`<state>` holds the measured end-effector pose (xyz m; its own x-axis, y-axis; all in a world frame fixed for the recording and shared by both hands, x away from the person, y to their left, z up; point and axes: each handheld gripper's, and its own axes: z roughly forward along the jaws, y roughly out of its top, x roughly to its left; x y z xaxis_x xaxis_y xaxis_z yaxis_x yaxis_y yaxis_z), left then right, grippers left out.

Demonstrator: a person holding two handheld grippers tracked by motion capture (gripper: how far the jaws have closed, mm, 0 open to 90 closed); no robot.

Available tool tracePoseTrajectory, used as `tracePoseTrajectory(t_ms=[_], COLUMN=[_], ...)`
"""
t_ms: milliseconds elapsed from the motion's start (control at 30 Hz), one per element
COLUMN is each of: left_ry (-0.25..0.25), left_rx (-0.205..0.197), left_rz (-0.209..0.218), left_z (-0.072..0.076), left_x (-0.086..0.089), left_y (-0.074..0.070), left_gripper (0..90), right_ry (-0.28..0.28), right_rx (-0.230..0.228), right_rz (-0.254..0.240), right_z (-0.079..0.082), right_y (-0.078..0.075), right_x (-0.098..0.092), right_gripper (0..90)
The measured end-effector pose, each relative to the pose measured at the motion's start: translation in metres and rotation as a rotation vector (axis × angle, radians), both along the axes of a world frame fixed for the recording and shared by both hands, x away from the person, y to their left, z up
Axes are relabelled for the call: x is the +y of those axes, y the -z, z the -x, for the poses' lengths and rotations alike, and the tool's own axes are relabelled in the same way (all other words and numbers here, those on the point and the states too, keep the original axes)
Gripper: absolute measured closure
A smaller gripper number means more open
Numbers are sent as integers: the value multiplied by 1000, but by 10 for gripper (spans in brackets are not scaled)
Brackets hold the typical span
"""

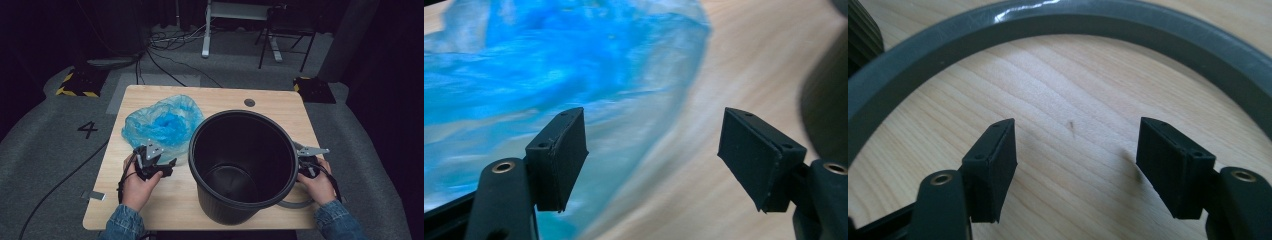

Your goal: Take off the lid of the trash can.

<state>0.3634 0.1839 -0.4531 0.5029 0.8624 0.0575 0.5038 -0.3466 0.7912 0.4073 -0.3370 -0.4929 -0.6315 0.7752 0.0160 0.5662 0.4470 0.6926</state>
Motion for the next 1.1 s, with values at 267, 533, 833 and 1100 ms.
tracePoseTrajectory(t_ms=[267,533,833,1100], left_ry=[-54,-91,-83,-51], left_rx=[-46,-9,92,136], left_rz=[-24,-14,-57,-90], left_z=[-24,-50,-56,-35], left_x=[13,26,28,27], left_y=[-1,23,43,42], left_gripper=[257,262,312,330], right_ry=[-2,-1,-2,-4], right_rx=[-37,-64,-64,-64], right_rz=[3,-19,-20,-20], right_z=[-2,-1,-1,-1], right_y=[6,10,10,10], right_x=[9,8,8,8], right_gripper=[278,266,266,265])
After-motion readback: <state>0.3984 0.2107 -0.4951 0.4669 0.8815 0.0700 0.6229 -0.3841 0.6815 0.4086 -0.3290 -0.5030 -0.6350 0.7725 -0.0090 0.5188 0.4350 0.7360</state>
